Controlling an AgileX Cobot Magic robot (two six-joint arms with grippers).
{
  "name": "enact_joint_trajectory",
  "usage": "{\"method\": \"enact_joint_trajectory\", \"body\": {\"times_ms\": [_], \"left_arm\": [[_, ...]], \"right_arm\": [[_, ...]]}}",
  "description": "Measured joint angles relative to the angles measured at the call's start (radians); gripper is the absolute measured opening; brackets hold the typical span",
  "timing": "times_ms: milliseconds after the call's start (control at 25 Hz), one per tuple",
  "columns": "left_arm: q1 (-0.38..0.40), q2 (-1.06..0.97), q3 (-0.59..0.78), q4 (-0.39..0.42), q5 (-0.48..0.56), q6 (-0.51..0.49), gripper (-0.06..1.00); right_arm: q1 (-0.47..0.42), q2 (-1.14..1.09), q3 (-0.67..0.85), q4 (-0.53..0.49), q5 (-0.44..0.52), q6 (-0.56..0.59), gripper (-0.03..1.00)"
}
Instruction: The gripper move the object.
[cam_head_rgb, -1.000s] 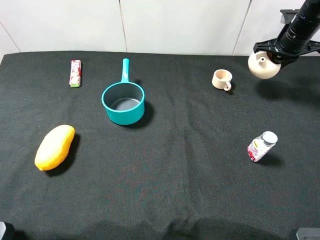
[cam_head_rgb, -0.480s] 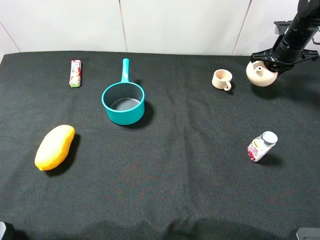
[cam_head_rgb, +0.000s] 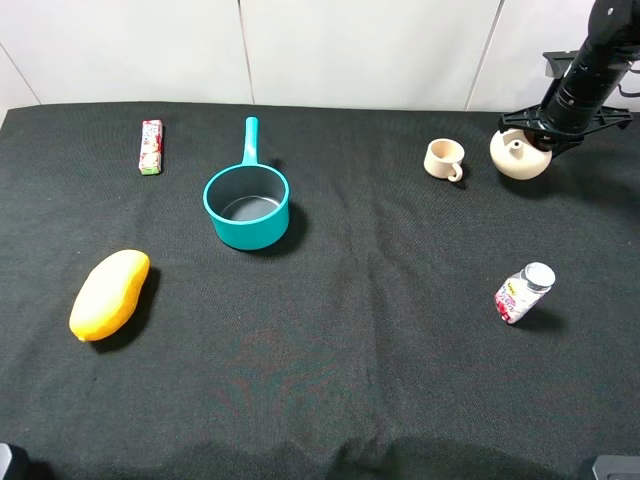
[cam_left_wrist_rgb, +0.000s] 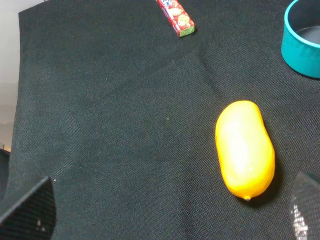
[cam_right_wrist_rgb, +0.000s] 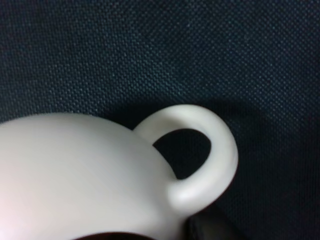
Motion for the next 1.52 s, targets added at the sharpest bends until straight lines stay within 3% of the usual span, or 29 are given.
{"method": "enact_joint_trajectory", "body": {"times_ms": [120,400,600,1520], "left_arm": [[0.000,0.000,0.000,0.000,0.000,0.000,0.99],[0.000,0.000,0.000,0.000,0.000,0.000,0.99],[0.000,0.000,0.000,0.000,0.000,0.000,0.99],[0.000,0.000,0.000,0.000,0.000,0.000,0.99]], "right_arm": [[0.000,0.000,0.000,0.000,0.000,0.000,0.09],[0.000,0.000,0.000,0.008,-0.009,-0.024,0.49],[0.000,0.000,0.000,0.033,-0.008,-0.054,0.67],[0.000,-0.076,0.000,0.039,0.037,-0.054,0.69]]}}
